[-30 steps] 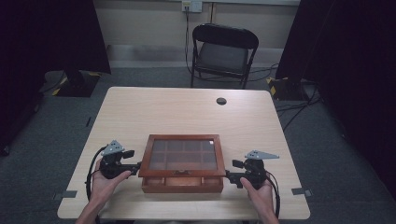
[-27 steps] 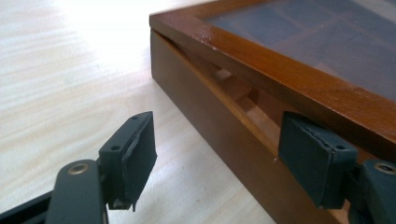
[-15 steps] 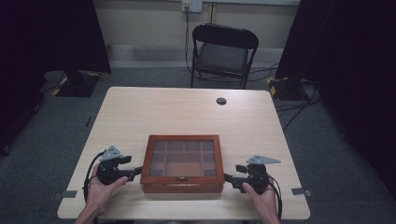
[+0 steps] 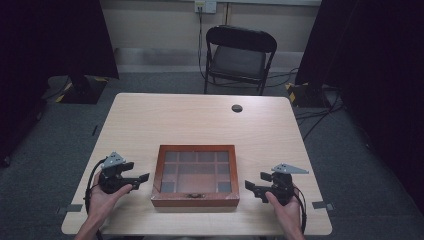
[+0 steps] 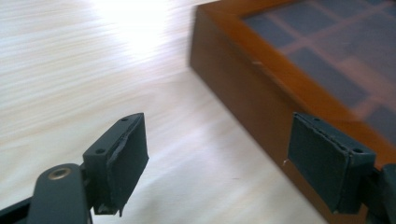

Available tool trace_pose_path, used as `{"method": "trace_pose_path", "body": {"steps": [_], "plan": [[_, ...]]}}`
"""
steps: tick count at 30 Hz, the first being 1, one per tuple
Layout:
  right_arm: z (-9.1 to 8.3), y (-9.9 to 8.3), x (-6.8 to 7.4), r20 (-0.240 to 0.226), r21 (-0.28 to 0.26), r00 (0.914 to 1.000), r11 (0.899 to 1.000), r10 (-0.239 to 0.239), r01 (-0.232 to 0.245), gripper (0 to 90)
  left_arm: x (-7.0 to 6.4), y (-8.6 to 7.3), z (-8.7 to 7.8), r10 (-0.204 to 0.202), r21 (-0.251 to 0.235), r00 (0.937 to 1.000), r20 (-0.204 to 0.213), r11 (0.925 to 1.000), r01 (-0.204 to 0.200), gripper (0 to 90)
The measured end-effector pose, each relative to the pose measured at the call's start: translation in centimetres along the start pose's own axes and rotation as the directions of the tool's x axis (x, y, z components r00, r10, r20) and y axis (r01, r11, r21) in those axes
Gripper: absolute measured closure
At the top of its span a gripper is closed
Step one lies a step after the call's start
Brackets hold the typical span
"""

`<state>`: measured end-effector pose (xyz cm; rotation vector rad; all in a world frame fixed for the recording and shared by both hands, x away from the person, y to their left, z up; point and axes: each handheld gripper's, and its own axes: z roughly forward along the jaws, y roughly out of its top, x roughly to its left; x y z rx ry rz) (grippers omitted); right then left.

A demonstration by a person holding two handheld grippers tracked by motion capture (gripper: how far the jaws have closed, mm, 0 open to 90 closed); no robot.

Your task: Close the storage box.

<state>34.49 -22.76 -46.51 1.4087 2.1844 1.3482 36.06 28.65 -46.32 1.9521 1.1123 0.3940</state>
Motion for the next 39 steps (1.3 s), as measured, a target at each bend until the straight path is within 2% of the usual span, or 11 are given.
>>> {"method": "trace_pose_path", "body": {"steps": [4, 10, 12, 14, 16, 18, 21, 24, 25, 31, 39], "plan": [[-0.4, 0.4, -1.7, 0.065, -0.008, 0.9975, 1.0, 0.028, -0.028, 15.4, 1.7, 0.3, -0.4, -0.033, -0.01, 0.9987, -0.038, 0.9994, 0.032, 19.9], [-0.7, 0.4, -4.5, 0.154, 0.036, 0.9855, 0.996, 0.072, -0.078, 15.4, 4.0, 0.2, -0.4, -0.063, 0.043, 0.9945, -0.084, 0.9968, 0.067, 18.4], [-0.8, 0.2, -5.3, 0.195, 0.049, 0.9781, 0.995, 0.072, -0.084, 15.3, 4.8, 0.0, -0.1, -0.09, 0.085, 0.9886, -0.121, 0.9913, 0.101, 20.0], [-0.8, 0.0, -6.1, 0.245, 0.068, 0.9677, 0.995, 0.058, -0.077, 15.4, 5.6, -0.3, 0.3, -0.113, 0.1, 0.9865, -0.118, 0.9872, 0.125, 20.4], [-0.6, -0.4, -6.8, 0.279, 0.087, 0.9579, 0.992, 0.066, -0.094, 15.4, 6.1, -0.7, 0.7, -0.087, 0.128, 0.9845, -0.152, 0.986, 0.107, 19.6], [-0.4, -0.9, -7.4, 0.318, 0.102, 0.9465, 0.99, 0.056, -0.092, 15.3, 6.2, -1.1, 1.0, -0.094, 0.143, 0.984, -0.151, 0.9829, 0.116, 19.6], [-0.5, -1.0, -7.5, 0.358, 0.11, 0.9332, 0.991, 0.032, -0.076, 15.2, 5.9, -1.6, 1.4, -0.047, 0.159, 0.9842, -0.171, 0.9845, 0.075, 19.1], [-0.3, -1.3, -7.4, 0.408, 0.116, 0.9129, 0.993, -0.014, -0.036, 14.5, 5.4, -1.9, 1.5, -0.007, 0.156, 0.9782, -0.208, 0.9869, 0.04, 17.4], [-0.2, -1.5, -7.2, 0.423, 0.12, 0.9056, 0.993, -0.03, -0.023, 13.0, 5.2, -2.1, 1.6, -0.021, 0.137, 0.977, -0.212, 0.9893, 0.051, 16.3], [-0.1, -1.9, -7.5, 0.446, 0.088, 0.8947, 0.996, -0.011, -0.031, 4.4, 4.8, -2.9, 1.8, -0.035, 0.063, 0.9704, -0.239, 0.9967, 0.051, 13.1], [0.0, -1.9, -7.4, 0.465, 0.083, 0.8853, 0.996, 0.0, -0.044, 2.8, 4.9, -2.7, 2.0, -0.04, 0.065, 0.9711, -0.235, 0.9963, 0.057, 11.0]]}}
